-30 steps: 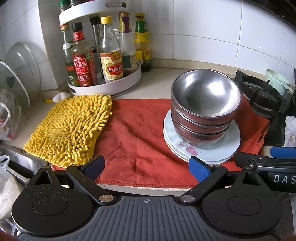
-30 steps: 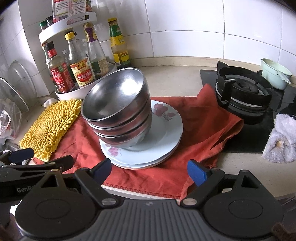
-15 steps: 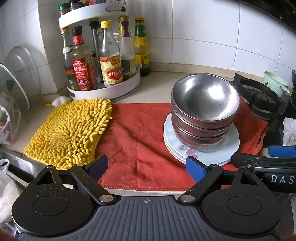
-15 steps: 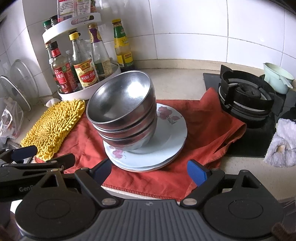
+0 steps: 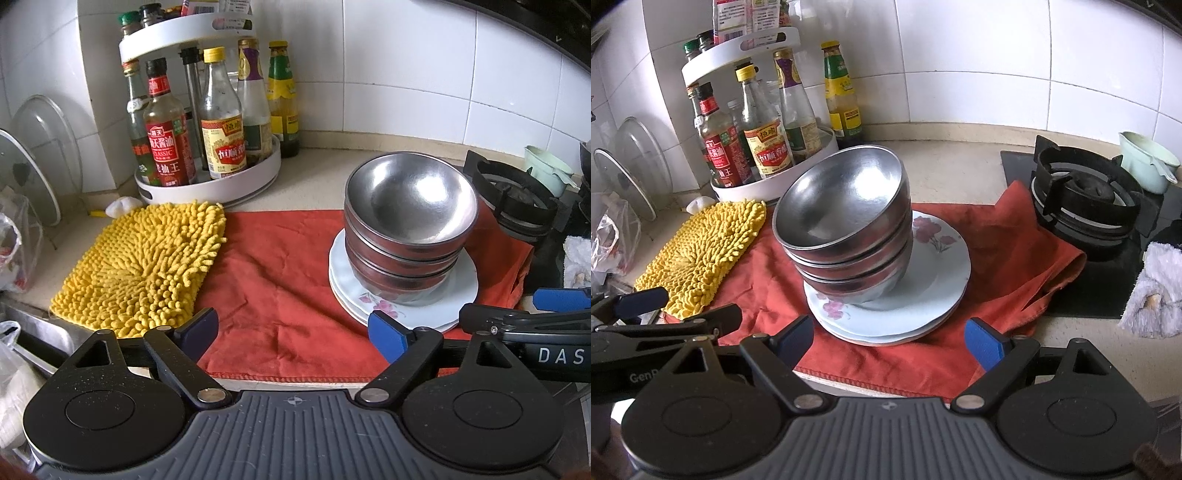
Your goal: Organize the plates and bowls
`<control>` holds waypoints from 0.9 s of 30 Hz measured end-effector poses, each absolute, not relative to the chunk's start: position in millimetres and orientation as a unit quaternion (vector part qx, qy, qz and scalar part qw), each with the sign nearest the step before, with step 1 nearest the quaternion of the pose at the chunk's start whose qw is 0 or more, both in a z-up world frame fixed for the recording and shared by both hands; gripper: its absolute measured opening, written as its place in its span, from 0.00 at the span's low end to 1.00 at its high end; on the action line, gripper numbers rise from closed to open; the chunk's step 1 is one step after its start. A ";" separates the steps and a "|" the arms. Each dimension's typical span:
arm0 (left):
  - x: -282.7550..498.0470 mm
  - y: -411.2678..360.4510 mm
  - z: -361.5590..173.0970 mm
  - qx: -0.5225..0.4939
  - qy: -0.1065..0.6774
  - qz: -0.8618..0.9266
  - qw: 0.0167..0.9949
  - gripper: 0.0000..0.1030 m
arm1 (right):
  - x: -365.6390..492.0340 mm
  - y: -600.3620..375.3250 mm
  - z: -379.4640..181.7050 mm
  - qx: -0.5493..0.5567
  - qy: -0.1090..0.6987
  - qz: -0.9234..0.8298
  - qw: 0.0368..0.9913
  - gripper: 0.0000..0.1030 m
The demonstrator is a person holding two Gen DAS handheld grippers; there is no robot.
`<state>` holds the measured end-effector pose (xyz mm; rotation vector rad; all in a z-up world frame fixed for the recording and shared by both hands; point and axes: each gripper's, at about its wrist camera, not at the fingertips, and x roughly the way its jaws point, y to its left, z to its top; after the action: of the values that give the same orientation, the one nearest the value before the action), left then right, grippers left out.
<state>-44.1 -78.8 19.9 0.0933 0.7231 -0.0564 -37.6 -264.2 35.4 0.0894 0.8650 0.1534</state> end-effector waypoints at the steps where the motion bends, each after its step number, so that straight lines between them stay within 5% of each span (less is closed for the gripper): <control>1: -44.2 -78.6 20.0 0.045 0.354 -0.027 0.934 0.89 | -37.7 -263.9 35.5 0.043 0.418 0.074 0.904 0.83; 27: -52.8 -67.0 24.6 0.021 0.321 -0.016 0.947 0.91 | -39.1 -258.6 41.5 0.049 0.405 0.088 0.909 0.83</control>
<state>-52.8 -67.0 24.6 0.0437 0.6543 -0.0317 -39.1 -258.6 41.5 0.1010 0.8365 0.1814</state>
